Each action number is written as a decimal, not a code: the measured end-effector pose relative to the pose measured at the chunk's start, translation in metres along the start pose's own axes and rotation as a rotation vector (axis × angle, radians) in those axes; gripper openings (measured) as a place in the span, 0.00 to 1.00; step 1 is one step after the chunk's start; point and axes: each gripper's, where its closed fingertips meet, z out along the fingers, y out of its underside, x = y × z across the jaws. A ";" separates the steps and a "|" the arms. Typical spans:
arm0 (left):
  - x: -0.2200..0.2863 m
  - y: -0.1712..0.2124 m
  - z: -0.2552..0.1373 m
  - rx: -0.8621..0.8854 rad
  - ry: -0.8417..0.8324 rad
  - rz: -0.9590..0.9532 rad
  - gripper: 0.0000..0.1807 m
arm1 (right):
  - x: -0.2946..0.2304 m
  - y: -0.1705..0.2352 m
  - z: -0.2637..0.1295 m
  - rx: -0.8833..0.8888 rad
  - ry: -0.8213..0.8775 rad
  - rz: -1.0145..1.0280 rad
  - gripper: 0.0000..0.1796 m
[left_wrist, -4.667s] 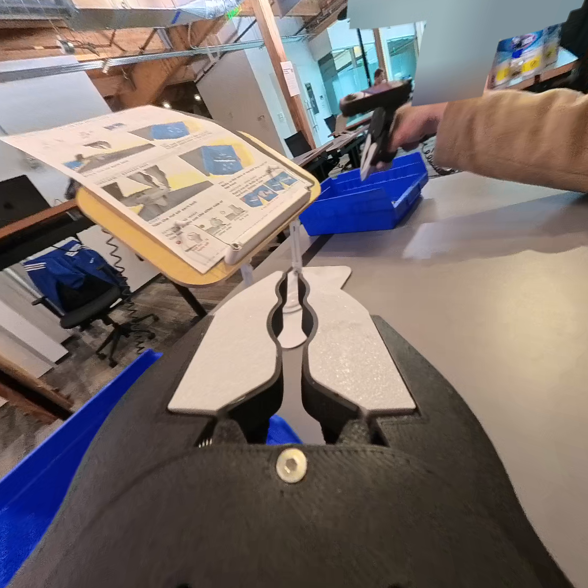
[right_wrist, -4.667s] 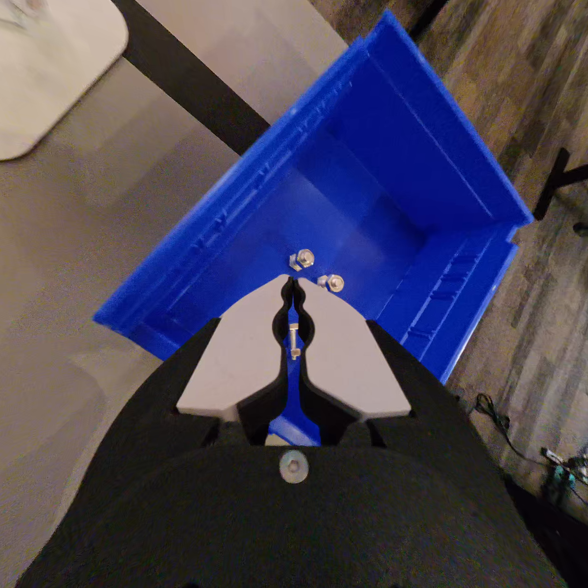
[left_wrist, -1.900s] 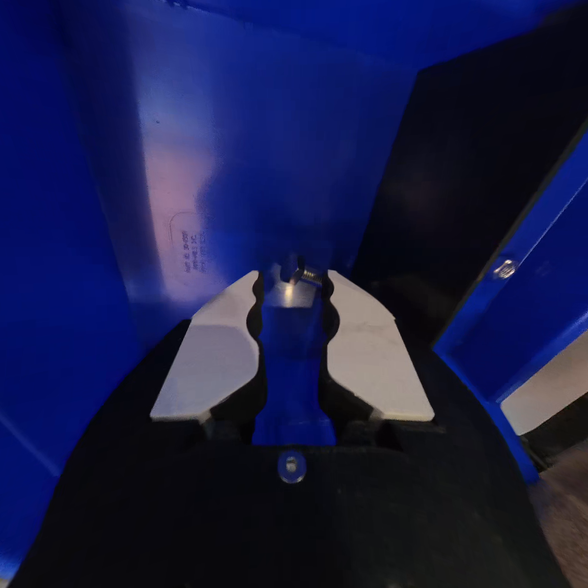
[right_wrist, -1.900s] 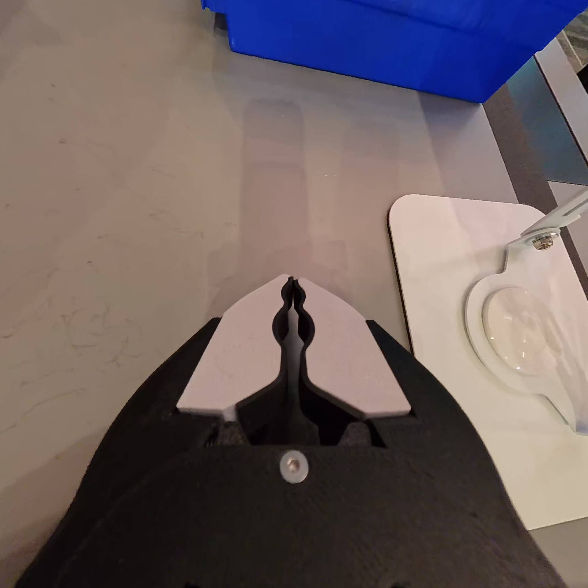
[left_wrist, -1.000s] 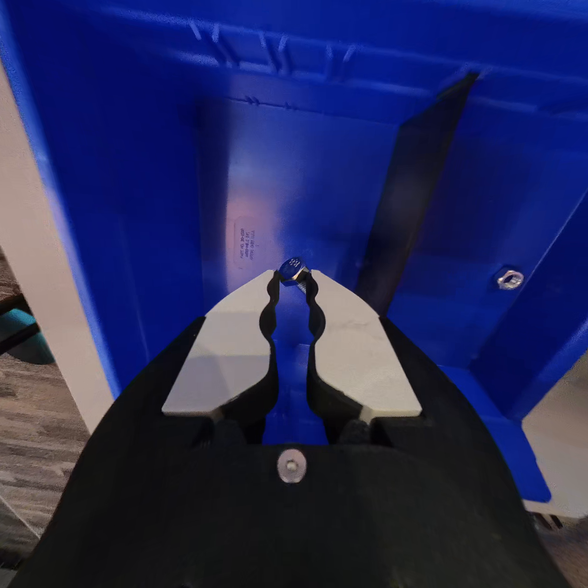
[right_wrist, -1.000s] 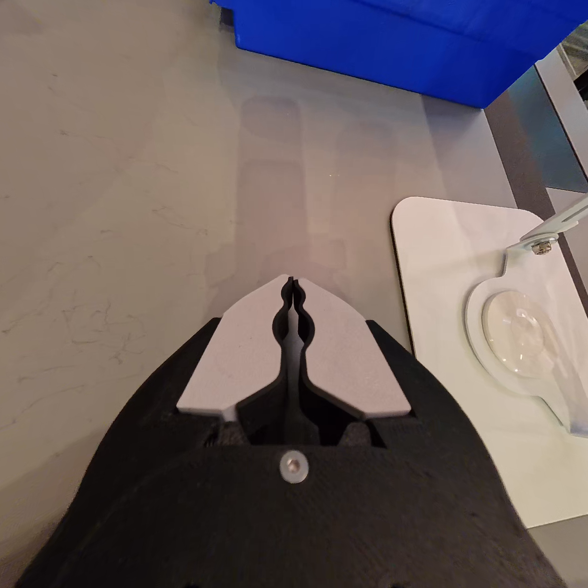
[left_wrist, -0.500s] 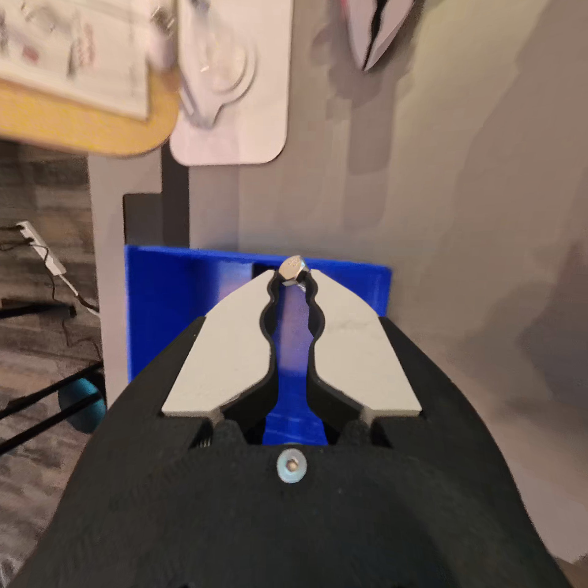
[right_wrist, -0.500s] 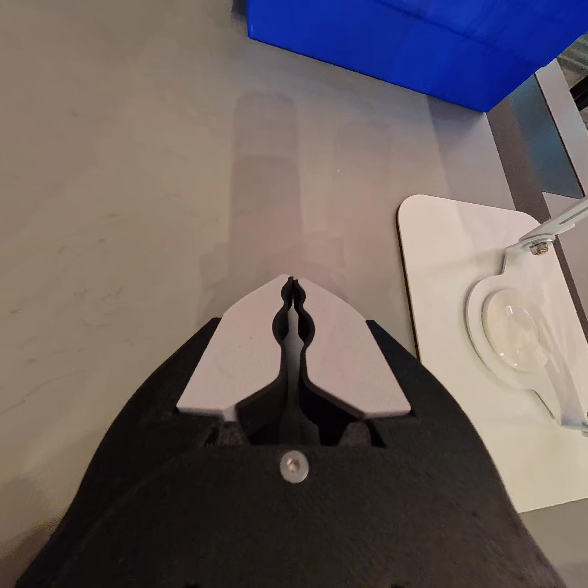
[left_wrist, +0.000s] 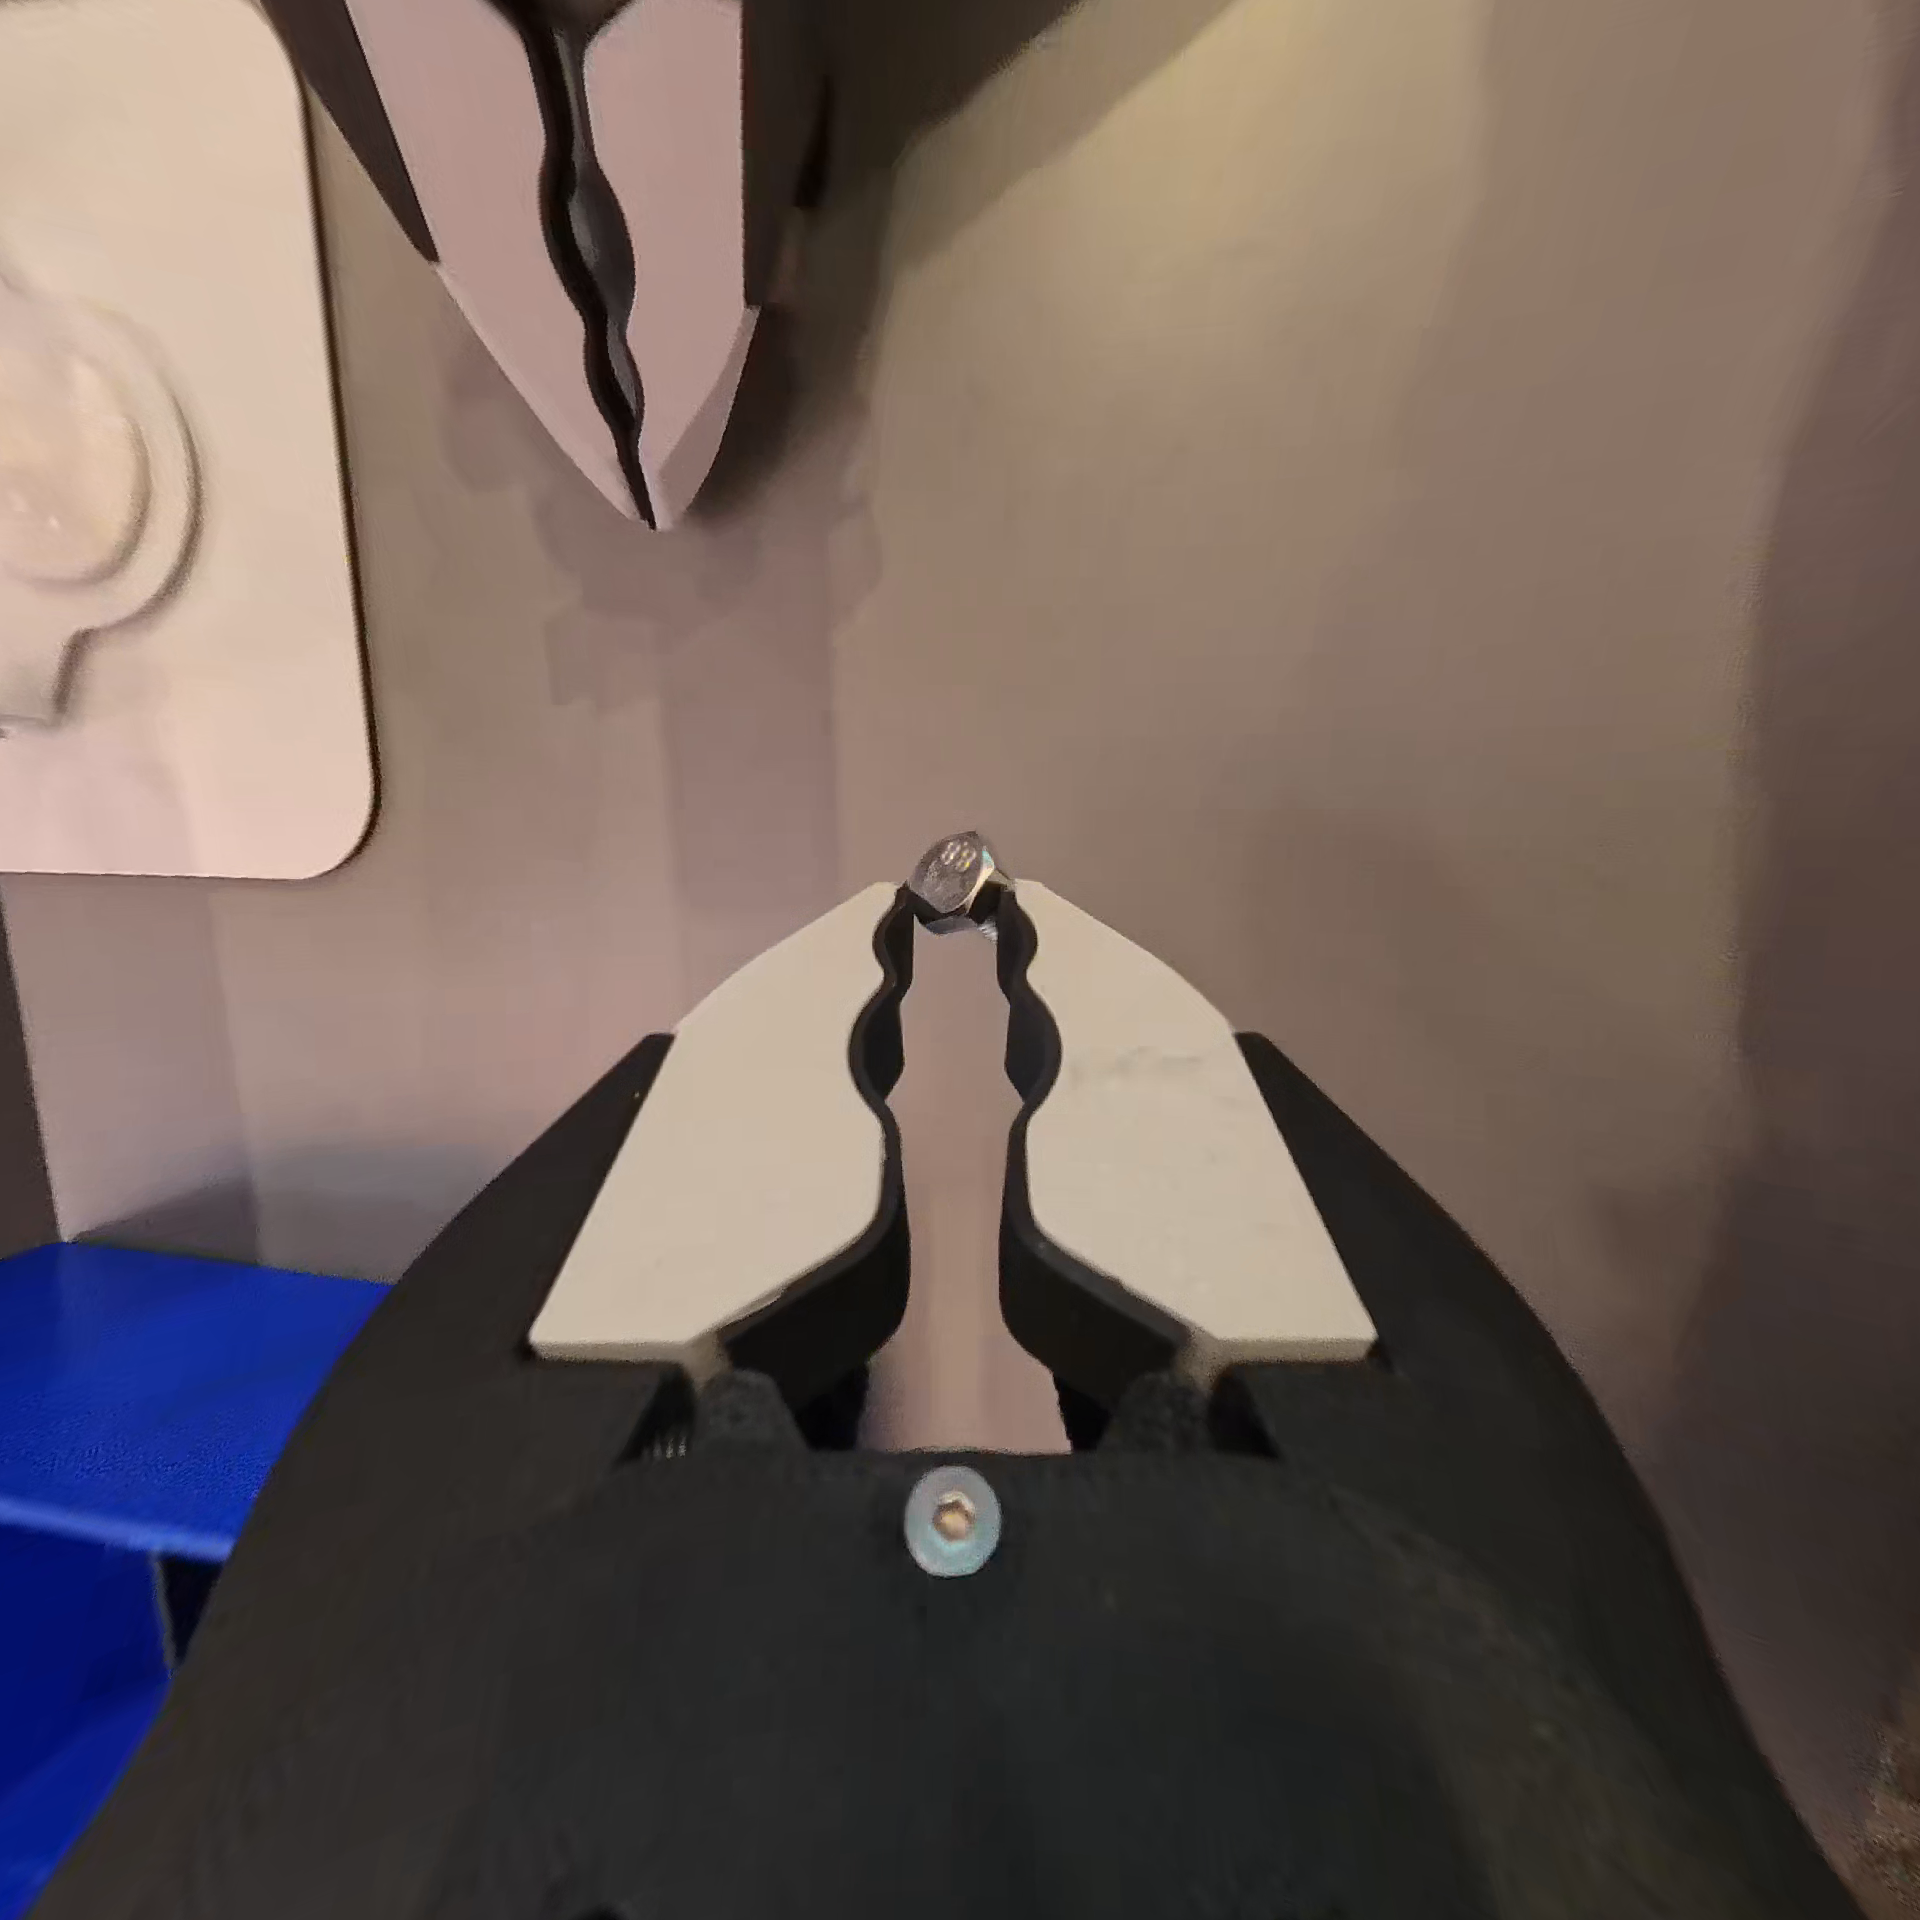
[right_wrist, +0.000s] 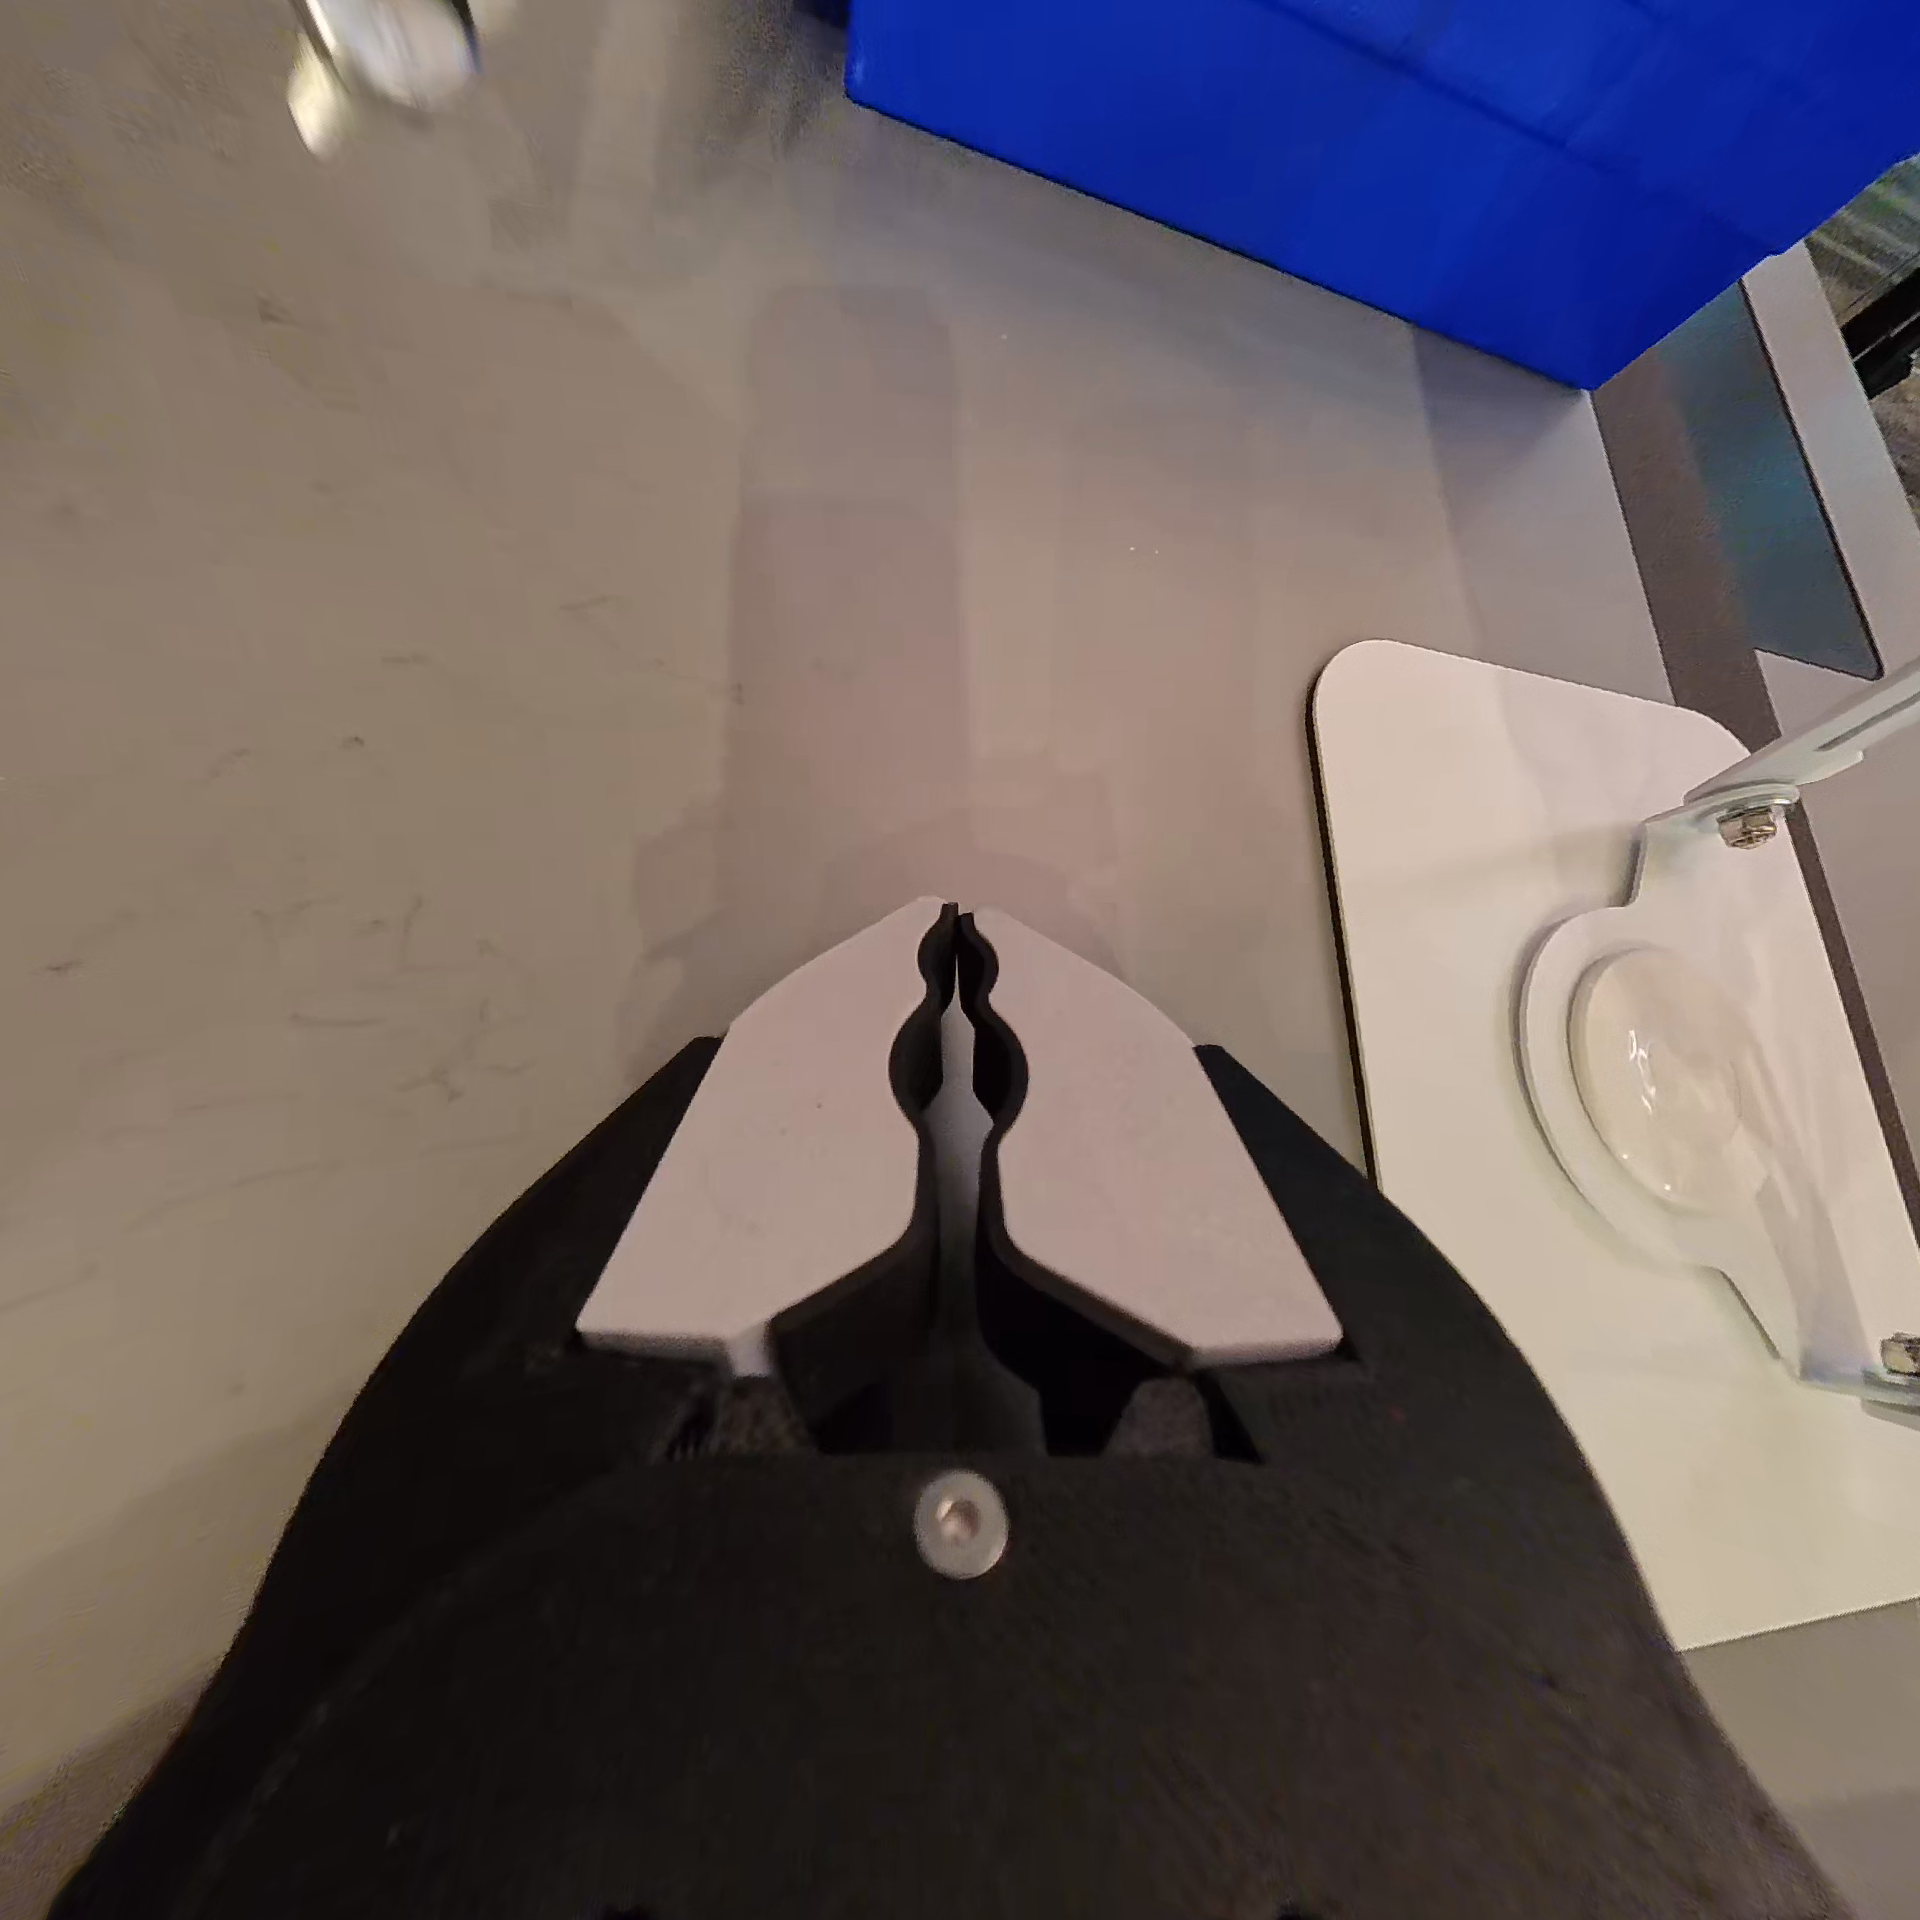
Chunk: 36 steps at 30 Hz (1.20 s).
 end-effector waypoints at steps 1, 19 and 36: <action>-0.001 0.000 0.012 -0.008 0.003 -0.019 0.08 | 0.000 0.000 0.000 0.002 -0.001 -0.001 0.00; 0.013 0.000 0.065 0.001 0.180 -0.208 0.06 | -0.002 0.001 0.000 -0.002 -0.008 -0.013 0.00; -0.050 0.070 -0.101 0.119 -0.208 -0.431 0.17 | -0.003 0.001 0.000 -0.002 -0.011 -0.012 0.00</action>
